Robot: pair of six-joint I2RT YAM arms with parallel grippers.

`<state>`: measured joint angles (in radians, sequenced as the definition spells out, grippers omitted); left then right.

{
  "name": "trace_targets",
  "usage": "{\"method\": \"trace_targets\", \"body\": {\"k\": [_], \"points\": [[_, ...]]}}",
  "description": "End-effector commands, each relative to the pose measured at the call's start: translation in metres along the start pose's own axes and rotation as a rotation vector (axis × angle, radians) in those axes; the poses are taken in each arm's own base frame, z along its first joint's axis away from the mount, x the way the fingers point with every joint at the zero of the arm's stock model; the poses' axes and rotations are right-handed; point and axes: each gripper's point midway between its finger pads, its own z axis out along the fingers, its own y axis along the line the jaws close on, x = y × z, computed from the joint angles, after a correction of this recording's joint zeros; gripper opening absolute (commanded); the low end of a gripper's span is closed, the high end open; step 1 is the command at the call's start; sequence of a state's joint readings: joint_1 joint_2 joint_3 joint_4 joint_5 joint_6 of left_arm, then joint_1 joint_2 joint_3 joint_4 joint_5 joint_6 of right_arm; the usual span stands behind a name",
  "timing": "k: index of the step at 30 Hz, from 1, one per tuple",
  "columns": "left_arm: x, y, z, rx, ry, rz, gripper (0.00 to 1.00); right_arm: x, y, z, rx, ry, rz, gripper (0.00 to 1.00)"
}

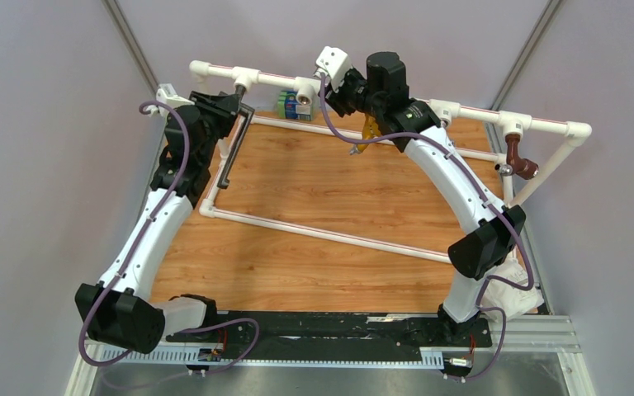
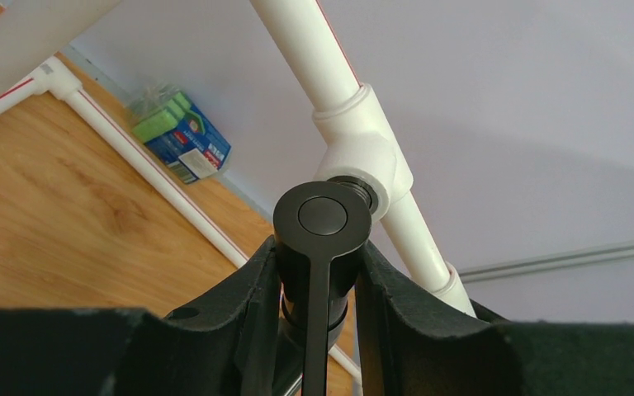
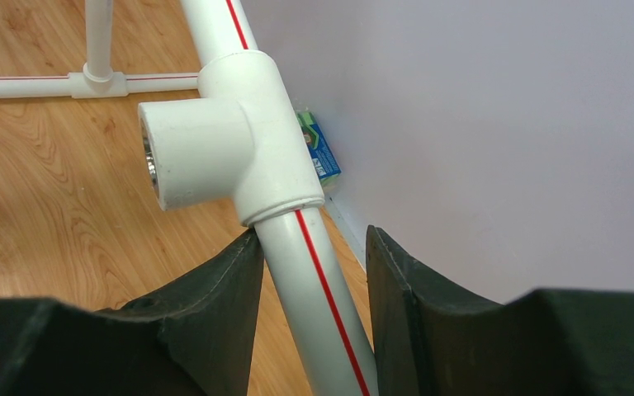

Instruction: Install the water faucets

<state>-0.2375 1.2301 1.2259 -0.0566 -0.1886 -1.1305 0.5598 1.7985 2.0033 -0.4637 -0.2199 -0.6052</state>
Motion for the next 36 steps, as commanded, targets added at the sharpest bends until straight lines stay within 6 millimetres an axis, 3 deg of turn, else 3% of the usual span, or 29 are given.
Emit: {"method": "trace_targets", "body": {"k": [1, 8, 15, 26, 36], "points": [[0.012, -0.047, -0.005, 0.243, 0.044, 0.037, 0.0, -0.002, 0.065, -0.008, -0.22, 0.016, 0.13, 0.0], [0.011, -0.051, -0.004, 0.264, 0.023, 0.233, 0.0, -0.002, 0.066, -0.009, -0.222, 0.013, 0.122, 0.0], [0.026, -0.047, -0.001, 0.297, 0.041, 0.448, 0.0, -0.004, 0.066, -0.01, -0.225, 0.008, 0.119, 0.0], [0.062, -0.034, -0.003, 0.423, 0.106, 0.963, 0.0, -0.004, 0.067, -0.011, -0.231, 0.005, 0.109, 0.0], [0.068, -0.016, -0.004, 0.476, 0.112, 1.424, 0.0, -0.004, 0.067, -0.013, -0.234, 0.004, 0.103, 0.0]]}}
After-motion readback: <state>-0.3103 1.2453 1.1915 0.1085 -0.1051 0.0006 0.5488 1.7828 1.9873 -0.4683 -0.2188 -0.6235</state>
